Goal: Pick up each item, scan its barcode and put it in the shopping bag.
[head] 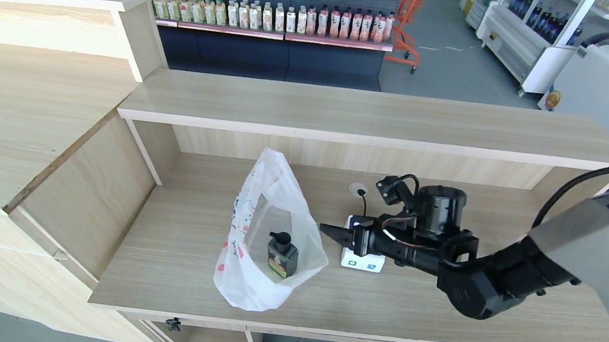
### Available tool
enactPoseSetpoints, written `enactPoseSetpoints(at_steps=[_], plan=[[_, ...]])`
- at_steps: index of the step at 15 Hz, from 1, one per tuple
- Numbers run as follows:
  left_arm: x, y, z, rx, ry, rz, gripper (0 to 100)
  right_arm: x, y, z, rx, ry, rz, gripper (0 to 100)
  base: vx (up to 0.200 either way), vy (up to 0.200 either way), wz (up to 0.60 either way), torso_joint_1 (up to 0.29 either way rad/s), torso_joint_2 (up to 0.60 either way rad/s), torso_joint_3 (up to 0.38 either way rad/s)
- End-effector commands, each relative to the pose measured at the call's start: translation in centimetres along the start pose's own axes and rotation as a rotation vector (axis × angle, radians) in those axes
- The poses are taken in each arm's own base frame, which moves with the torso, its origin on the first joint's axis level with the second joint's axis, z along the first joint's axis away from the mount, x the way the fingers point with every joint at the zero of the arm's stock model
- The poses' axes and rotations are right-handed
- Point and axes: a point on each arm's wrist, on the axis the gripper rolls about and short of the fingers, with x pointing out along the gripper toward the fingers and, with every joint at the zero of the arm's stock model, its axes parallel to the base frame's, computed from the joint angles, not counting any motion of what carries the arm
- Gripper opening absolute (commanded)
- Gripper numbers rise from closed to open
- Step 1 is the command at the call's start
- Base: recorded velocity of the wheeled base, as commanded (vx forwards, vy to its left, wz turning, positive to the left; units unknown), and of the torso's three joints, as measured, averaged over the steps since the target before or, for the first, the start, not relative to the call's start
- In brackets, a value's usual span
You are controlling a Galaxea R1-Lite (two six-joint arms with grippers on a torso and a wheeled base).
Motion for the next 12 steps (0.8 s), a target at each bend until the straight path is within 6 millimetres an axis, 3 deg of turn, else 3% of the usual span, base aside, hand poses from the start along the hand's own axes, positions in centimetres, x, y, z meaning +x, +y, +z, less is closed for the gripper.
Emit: enactPoseSetpoints(at_steps=[1, 2, 4, 5, 8, 12], plan=[[0.0, 0.0, 0.0, 0.000, -0.001, 0.001, 100, -11.6, 1.4, 3.7, 0.014, -0.067, -0.106, 100, 0.000, 0.000, 0.00, 0.000, 0.00, 0.000], [0.0, 0.0, 0.0, 0.000, -0.001, 0.000, 100, -17.0, 2.1, 3.6, -0.022, -0.023, -0.217, 100, 0.000, 0.000, 0.00, 0.000, 0.00, 0.000], [0.0, 0.0, 0.0, 0.000, -0.001, 0.001, 100, -23.1, 3.9, 1.6, -0.058, 0.057, -0.542, 100, 0.000, 0.000, 0.00, 0.000, 0.00, 0.000], [0.0, 0.0, 0.0, 0.000, -0.001, 0.000, 100, -25.1, 5.1, 0.8, -0.021, 0.015, -0.606, 100, 0.000, 0.000, 0.00, 0.000, 0.00, 0.000], [0.0, 0.0, 0.0, 0.000, -0.001, 0.000, 100, -27.5, 5.5, 1.2, 0.016, -0.087, -0.732, 100, 0.000, 0.000, 0.00, 0.000, 0.00, 0.000], [0.0, 0.0, 0.0, 0.000, -0.001, 0.000, 100, -29.2, 6.6, -1.2, 0.031, -0.081, -0.744, 100, 0.000, 0.000, 0.00, 0.000, 0.00, 0.000]])
